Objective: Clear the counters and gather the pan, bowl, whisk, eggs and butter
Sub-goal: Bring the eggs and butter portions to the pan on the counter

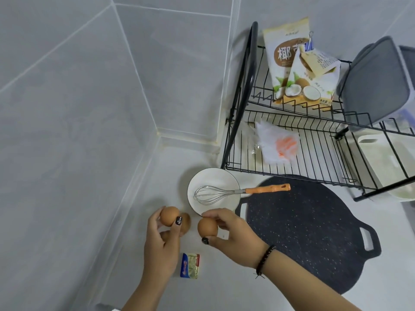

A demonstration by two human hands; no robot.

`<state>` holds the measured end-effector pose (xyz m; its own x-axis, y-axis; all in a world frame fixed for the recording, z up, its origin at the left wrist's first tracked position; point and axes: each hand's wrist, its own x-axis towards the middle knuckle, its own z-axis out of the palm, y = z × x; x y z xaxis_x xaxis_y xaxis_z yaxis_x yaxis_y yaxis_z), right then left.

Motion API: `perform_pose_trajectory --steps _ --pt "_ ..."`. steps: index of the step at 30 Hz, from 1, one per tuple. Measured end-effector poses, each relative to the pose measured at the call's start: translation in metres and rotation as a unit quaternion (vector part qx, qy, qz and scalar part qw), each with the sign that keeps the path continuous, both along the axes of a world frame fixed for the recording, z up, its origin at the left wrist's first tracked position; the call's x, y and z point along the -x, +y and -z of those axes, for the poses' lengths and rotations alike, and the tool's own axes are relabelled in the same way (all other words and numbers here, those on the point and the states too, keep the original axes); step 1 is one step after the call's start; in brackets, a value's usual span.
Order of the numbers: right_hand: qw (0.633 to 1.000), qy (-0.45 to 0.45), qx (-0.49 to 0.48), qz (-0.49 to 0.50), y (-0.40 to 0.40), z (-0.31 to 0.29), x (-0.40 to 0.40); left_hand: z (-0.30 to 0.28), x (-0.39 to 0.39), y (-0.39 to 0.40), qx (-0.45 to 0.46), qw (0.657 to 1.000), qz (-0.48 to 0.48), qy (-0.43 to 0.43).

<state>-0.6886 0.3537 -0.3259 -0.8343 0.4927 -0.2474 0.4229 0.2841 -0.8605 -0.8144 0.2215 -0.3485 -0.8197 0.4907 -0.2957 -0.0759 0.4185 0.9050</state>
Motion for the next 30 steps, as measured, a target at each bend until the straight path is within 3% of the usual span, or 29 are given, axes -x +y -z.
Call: perform_pose_trajectory --steps 5,10,15,30 --pt "0.999 -0.002 -0.008 0.034 -0.001 0.003 -0.016 0.008 0.0 -0.012 0.001 1.0 -0.021 -0.012" --pt "0.985 -0.072 -0.007 0.155 -0.019 0.021 -0.027 0.009 0.007 -0.012 -0.001 1.0 -0.025 -0.003" --pt "0.952 -0.111 0.066 0.278 -0.031 0.031 0.001 0.007 0.012 -0.006 -0.008 0.999 -0.03 -0.026" --pt "0.924 -0.137 0.106 0.34 -0.041 0.039 0.041 0.015 0.024 -0.016 0.01 1.0 -0.009 -0.023"
